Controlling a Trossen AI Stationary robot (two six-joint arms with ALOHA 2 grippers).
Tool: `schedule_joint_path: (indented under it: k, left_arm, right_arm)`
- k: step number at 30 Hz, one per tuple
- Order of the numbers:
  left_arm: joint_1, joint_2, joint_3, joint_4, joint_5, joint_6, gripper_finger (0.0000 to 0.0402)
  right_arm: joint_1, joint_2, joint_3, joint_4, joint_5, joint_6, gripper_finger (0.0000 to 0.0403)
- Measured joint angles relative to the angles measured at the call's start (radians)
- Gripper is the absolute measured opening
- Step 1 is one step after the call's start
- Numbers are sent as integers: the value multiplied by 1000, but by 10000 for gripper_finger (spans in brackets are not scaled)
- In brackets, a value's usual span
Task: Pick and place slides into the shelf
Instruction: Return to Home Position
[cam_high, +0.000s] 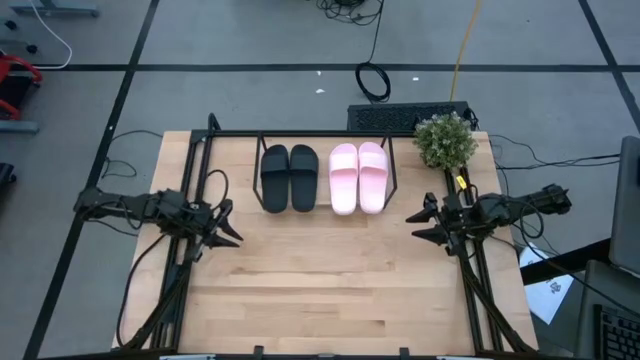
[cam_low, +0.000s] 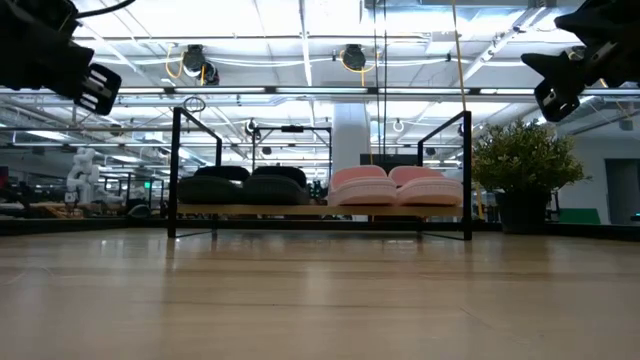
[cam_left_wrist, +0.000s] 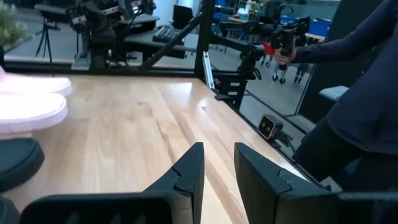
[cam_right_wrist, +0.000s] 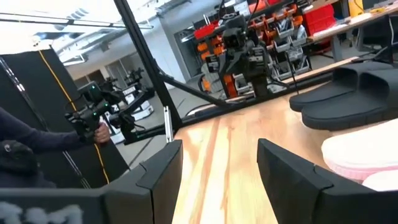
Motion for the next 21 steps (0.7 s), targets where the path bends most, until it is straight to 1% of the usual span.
schedule_joint_path:
  k: [2, 5, 8, 11, 14, 16, 21]
  left_arm:
    - [17, 0, 0, 14, 25, 28, 86]
    - [36, 0, 0, 17, 45, 40, 86]
    - [50, 0, 0, 17, 81, 60, 86]
    - [57, 0, -12, 29, 82, 91, 86]
    - [58, 1, -75, 96, 82, 84, 86]
    - [58, 13, -111, 206, 90, 85, 86]
    - [71, 65, -110, 204, 101, 104, 86]
  right_arm:
    - [0, 0, 0, 1, -6, 9, 196]
    - [0, 0, 0, 1, -41, 17, 196]
    - [0, 0, -1, 1, -51, -20, 196]
    - [0, 0, -19, -6, -51, -50, 196]
    - [0, 0, -45, -7, -52, -56, 196]
    - [0, 1, -60, 6, -56, -54, 196]
    - [0, 0, -76, 12, -82, -76, 196]
